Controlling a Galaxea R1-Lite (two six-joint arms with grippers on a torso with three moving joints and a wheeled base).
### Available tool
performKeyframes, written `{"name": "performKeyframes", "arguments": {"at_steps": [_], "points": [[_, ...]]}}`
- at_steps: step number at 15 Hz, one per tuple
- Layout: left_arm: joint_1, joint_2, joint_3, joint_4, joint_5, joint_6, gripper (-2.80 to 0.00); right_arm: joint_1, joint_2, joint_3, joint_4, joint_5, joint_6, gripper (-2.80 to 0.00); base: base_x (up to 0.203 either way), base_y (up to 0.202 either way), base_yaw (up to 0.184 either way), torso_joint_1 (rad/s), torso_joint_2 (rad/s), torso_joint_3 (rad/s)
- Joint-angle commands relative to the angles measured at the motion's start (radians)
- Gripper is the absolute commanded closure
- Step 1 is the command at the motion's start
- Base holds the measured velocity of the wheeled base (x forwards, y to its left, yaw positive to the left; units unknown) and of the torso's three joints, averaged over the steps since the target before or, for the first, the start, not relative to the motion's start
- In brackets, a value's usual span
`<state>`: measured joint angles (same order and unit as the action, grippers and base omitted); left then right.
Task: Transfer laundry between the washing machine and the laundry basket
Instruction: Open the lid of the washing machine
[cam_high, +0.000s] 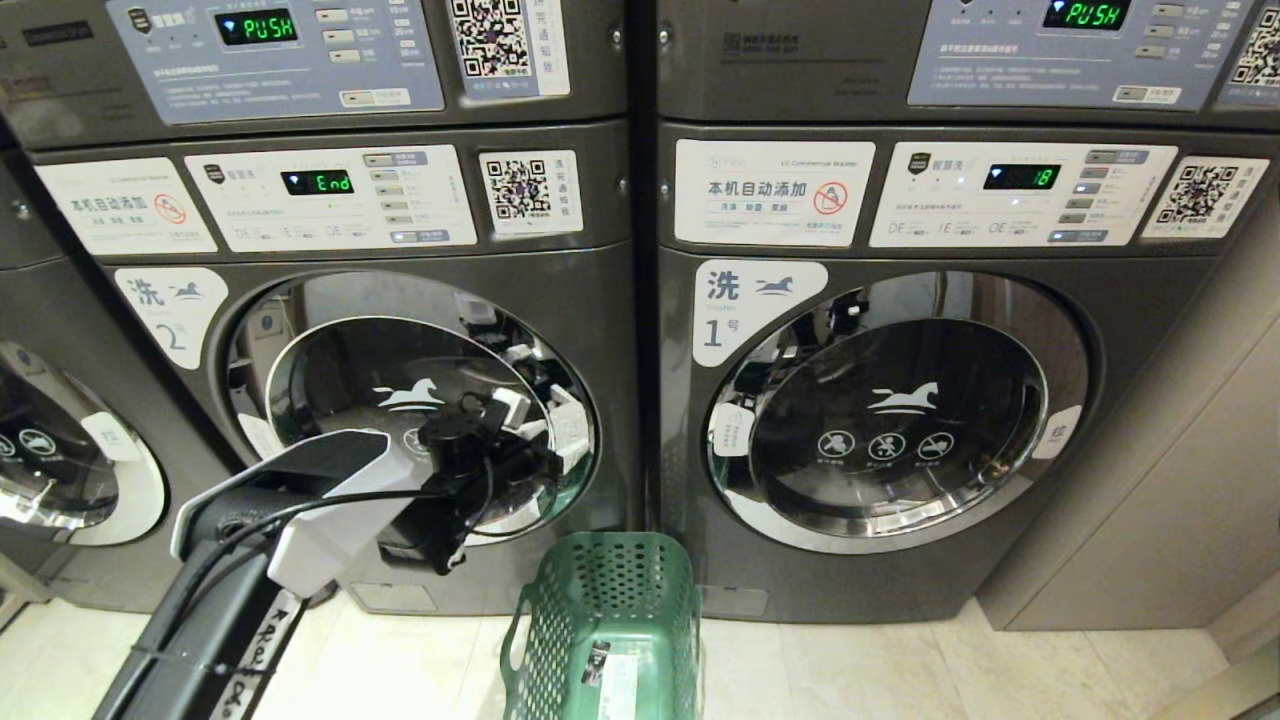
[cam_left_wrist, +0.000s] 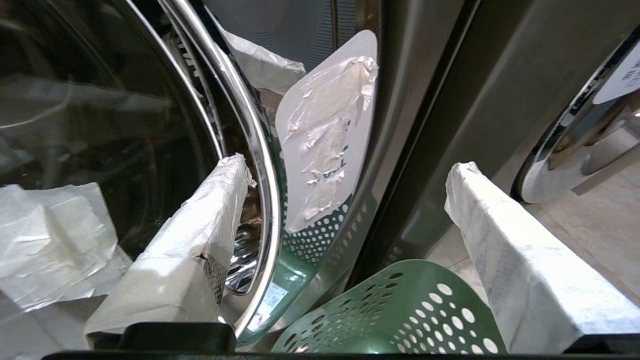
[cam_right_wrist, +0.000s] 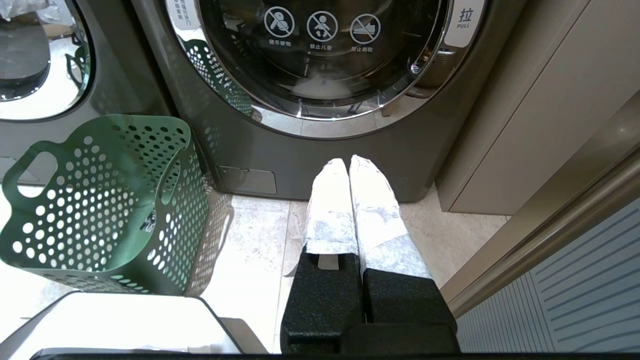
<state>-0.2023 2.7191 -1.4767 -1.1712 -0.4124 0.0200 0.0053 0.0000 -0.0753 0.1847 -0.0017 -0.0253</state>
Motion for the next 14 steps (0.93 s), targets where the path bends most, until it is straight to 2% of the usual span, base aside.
{"name": "performKeyframes", "arguments": {"at_steps": [1, 9, 12, 14], "points": [[-0.001, 0.011, -0.017, -0.007, -0.015, -0.006, -2.8, 0.001, 0.002, 0.0, 0.001, 0.0, -0.001, 0.0, 0.0, 0.0, 0.0, 0.0, 0.0, 0.0], [-0.005, 0.068, -0.168, 0.07, -0.048, -0.009, -2.8, 0.001, 0.002, 0.0, 0.001, 0.0, -0.001, 0.0, 0.0, 0.0, 0.0, 0.0, 0.0, 0.0], [-0.006, 0.07, -0.175, 0.078, -0.103, -0.01, -2.8, 0.001, 0.002, 0.0, 0.001, 0.0, -0.001, 0.0, 0.0, 0.0, 0.0, 0.0, 0.0, 0.0], [-0.005, 0.068, -0.175, 0.082, -0.163, -0.033, -2.8, 0.001, 0.002, 0.0, 0.001, 0.0, -0.001, 0.0, 0.0, 0.0, 0.0, 0.0, 0.0, 0.0]]}}
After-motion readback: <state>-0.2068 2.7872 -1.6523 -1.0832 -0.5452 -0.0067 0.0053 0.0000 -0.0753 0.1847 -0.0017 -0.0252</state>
